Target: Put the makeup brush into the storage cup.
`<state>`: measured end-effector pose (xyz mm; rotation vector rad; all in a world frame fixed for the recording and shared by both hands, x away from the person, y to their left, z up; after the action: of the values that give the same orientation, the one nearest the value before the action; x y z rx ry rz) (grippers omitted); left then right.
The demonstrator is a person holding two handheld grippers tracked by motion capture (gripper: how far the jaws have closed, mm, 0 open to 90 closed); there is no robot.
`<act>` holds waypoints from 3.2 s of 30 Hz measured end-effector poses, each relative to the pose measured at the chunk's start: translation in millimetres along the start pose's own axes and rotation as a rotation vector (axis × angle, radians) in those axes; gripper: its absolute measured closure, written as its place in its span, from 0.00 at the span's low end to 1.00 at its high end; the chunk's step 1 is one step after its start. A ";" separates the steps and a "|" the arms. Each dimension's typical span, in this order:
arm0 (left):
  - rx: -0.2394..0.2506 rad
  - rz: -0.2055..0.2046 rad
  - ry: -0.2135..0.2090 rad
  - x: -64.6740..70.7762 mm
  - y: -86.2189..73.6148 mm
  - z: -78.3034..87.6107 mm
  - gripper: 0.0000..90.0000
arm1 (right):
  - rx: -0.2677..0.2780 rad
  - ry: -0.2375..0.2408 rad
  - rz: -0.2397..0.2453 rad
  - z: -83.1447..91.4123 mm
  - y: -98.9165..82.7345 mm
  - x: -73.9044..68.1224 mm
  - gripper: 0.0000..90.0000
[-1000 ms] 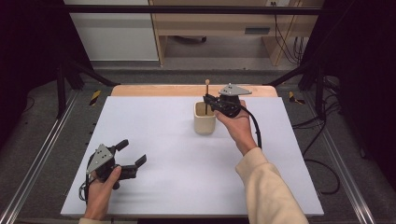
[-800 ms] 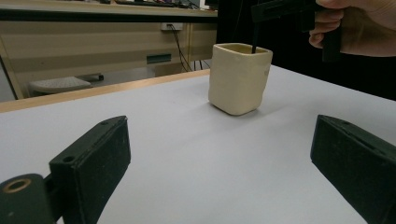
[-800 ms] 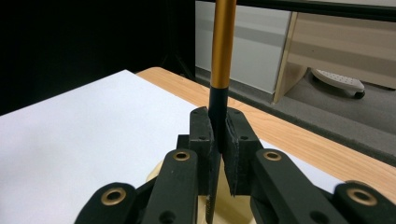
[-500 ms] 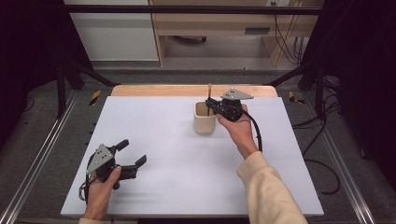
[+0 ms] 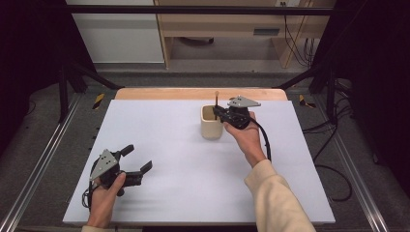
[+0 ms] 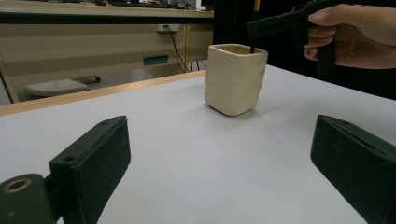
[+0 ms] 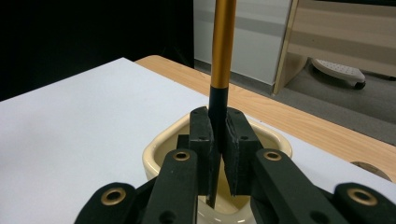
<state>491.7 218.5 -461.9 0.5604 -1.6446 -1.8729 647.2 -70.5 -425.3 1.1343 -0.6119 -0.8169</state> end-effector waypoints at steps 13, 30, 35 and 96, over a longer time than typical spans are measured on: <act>-0.004 -0.008 -0.001 0.2 -0.1 0.5 0.05 | -0.046 0.021 -0.027 4.1 -10.6 -2.1 0.64; -0.001 -0.013 -0.001 1.5 0.9 0.0 0.05 | -0.036 -0.016 0.011 28.3 -12.9 -3.6 0.19; 0.003 -0.009 0.005 0.3 1.4 0.9 0.04 | -0.033 -0.029 0.011 29.2 -12.9 -2.7 0.14; -0.025 -0.024 0.047 -10.4 -0.4 14.4 0.02 | -0.063 -0.077 -0.030 106.4 -24.5 22.5 0.07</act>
<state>490.0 236.2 -460.7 0.6111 -1.5887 -1.8805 570.9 -150.9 -414.1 1.0602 -0.6298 -0.9032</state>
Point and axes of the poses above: each handheld gripper's, and its own axes: z roughly backward along the jaws, y roughly out of its top, x roughly to its right, the point moved 8 cm from there along -z, roughly forward along the jaws, and after that the axes turned 7 degrees about -y, right-handed, at the moved point
